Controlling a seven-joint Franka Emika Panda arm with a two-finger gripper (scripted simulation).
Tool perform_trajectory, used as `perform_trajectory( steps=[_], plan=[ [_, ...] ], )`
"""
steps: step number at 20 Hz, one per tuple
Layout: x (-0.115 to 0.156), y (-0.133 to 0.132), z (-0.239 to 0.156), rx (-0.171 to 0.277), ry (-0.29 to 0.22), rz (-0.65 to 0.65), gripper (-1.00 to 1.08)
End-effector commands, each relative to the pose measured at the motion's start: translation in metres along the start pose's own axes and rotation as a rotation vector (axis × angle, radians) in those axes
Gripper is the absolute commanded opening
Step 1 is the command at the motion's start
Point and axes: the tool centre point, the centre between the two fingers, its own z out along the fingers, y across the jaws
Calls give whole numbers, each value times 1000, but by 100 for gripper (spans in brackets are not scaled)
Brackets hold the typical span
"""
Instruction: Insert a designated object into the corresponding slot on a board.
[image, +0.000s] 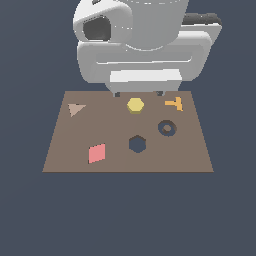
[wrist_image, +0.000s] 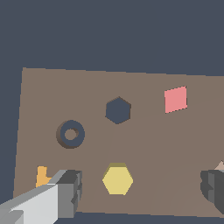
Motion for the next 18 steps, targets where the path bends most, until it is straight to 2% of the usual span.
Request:
perform_trajectory(
  steps=[1, 9, 18],
  plan=[
    [0, 0, 0, 0, 0, 0, 100],
    [-8, -3, 14, 2, -3, -50, 100],
    [-39, -10, 62, 8, -15, -222, 100]
  ],
)
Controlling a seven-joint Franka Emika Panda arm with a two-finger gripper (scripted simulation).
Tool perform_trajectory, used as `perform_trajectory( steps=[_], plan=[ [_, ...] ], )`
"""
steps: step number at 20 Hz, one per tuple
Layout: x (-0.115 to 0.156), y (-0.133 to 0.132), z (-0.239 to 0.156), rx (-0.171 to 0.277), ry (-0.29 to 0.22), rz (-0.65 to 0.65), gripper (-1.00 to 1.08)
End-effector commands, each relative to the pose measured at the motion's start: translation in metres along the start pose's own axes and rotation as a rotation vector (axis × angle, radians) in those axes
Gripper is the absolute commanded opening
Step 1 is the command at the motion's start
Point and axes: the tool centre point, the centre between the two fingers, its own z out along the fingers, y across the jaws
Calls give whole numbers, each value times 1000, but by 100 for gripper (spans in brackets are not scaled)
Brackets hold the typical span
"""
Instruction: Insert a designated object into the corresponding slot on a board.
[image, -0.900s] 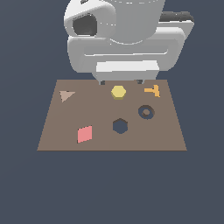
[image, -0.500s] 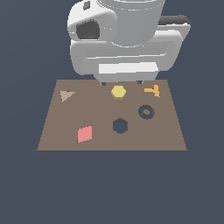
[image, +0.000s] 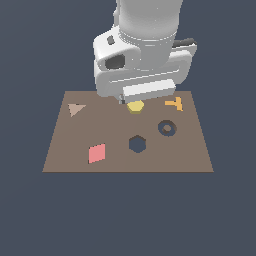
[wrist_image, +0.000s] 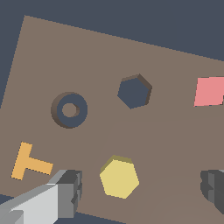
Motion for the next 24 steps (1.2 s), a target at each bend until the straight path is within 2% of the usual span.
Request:
perform_trajectory(
  steps=[1, 12, 24],
  plan=[
    [-11, -4, 18, 3, -5, -62, 100],
    [-47, -10, 77, 10, -20, -269, 100],
    [-53, -9, 93, 10, -23, -302, 100]
  ],
)
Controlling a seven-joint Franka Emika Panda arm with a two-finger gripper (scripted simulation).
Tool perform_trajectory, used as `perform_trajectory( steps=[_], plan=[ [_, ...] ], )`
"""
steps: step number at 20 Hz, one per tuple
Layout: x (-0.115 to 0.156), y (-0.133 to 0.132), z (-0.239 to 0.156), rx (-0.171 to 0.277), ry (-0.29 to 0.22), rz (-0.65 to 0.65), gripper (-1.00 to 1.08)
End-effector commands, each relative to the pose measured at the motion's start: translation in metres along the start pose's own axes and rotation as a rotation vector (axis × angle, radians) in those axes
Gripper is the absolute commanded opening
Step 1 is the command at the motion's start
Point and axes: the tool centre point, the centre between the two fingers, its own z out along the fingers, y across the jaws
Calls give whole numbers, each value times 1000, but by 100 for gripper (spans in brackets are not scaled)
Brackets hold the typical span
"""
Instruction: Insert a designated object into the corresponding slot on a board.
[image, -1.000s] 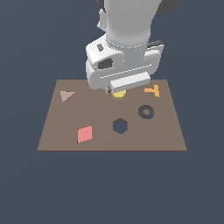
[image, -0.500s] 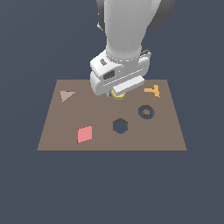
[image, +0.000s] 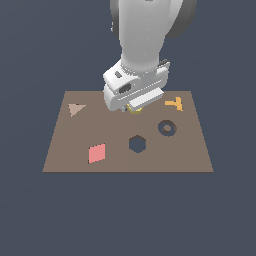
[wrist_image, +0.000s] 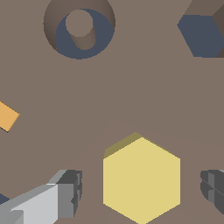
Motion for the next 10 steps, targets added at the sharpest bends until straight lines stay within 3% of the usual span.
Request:
perform_trajectory(
  steps=[1, 7, 8, 10],
  plan=[
    [0, 0, 6, 0, -1, -1, 100],
    [-1, 0, 18, -1, 0, -4, 100],
    [-1, 0, 18, -1, 0, -4, -100],
    [-1, 0, 18, -1, 0, -4, -100]
  ],
)
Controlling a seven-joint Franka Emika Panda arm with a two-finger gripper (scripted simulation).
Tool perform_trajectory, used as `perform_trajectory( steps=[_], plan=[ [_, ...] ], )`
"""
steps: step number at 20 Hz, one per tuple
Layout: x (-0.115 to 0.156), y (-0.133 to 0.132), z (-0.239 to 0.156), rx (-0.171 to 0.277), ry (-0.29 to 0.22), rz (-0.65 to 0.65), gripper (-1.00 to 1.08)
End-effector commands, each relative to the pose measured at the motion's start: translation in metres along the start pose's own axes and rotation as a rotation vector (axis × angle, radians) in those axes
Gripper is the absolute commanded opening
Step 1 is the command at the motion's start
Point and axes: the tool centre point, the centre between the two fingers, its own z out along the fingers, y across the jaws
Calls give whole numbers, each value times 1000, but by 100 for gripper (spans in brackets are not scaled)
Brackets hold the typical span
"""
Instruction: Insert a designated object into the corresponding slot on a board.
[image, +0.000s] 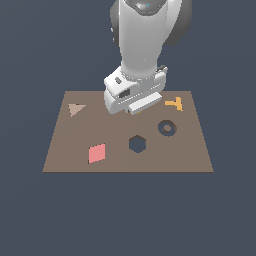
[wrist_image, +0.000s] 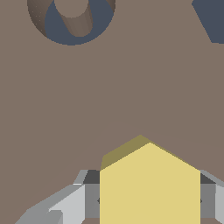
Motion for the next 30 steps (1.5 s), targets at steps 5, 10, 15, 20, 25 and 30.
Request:
perform_trajectory(
  steps=[5, 10, 15, 20, 25, 30],
  plan=[
    [0, -1, 1, 0, 0, -1, -100],
    [0, 0, -2, 0, 0, 0, -100],
    [0, 0, -3, 0, 0, 2, -100],
    [2, -2, -3, 0, 0, 33, -100],
    [5, -5, -3, 0, 0, 97, -100],
    [10, -10, -3, 0, 0, 195, -100]
  ],
)
